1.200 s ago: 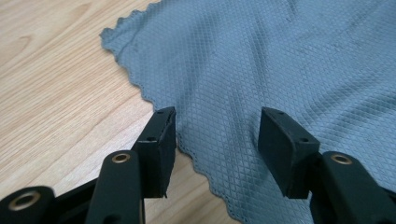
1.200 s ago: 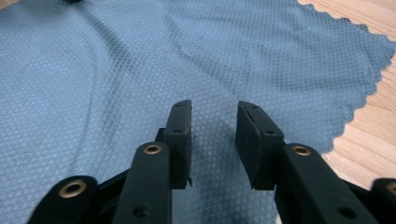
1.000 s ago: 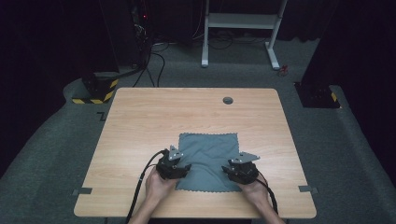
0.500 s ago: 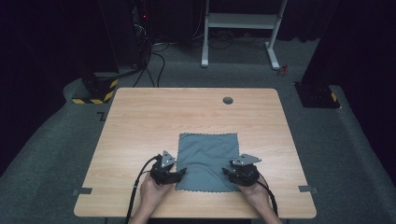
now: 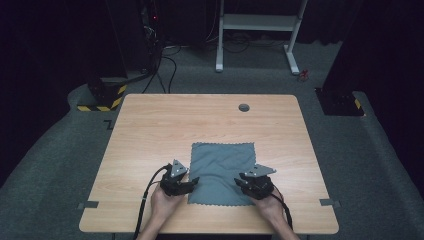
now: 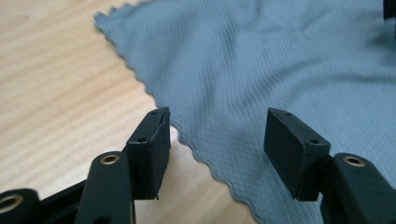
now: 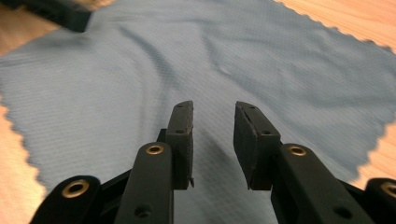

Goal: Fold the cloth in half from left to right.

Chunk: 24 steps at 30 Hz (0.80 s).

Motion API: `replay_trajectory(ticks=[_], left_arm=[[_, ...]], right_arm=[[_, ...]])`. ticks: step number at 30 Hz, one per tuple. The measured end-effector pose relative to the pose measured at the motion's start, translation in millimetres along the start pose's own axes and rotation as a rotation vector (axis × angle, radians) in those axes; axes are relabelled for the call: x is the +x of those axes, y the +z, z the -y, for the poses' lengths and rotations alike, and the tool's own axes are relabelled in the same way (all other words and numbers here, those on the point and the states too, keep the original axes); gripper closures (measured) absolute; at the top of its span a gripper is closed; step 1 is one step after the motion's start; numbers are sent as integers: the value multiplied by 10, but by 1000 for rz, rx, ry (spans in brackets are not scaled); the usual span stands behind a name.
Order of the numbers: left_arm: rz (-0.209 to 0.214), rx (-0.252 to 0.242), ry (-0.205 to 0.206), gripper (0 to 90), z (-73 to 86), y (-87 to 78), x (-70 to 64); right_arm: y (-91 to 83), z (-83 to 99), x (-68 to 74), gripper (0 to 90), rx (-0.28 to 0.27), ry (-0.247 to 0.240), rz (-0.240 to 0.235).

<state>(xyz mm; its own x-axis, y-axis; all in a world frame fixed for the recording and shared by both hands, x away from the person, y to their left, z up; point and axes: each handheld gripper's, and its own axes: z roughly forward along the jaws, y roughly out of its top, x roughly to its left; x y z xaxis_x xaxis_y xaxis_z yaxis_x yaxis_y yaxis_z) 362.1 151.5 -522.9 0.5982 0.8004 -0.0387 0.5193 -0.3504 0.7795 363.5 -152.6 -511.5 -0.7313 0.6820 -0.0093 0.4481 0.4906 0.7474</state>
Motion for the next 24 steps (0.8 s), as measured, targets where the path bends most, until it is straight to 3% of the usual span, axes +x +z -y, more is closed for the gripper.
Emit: replay_trajectory(ticks=[3,9,16,24], left_arm=[[32,20,-57,393,-67,33,90],[20,45,-115,395,-206,95,245],[-32,56,-80,445,-380,164,359],[-74,76,-118,472,-546,392,561]], right_arm=[[35,-30,72,702,-2,-14,-26],[136,-117,175,758,11,-44,-66],[142,-235,355,825,-10,-102,-106],[338,-334,632,868,9,-163,-176]])
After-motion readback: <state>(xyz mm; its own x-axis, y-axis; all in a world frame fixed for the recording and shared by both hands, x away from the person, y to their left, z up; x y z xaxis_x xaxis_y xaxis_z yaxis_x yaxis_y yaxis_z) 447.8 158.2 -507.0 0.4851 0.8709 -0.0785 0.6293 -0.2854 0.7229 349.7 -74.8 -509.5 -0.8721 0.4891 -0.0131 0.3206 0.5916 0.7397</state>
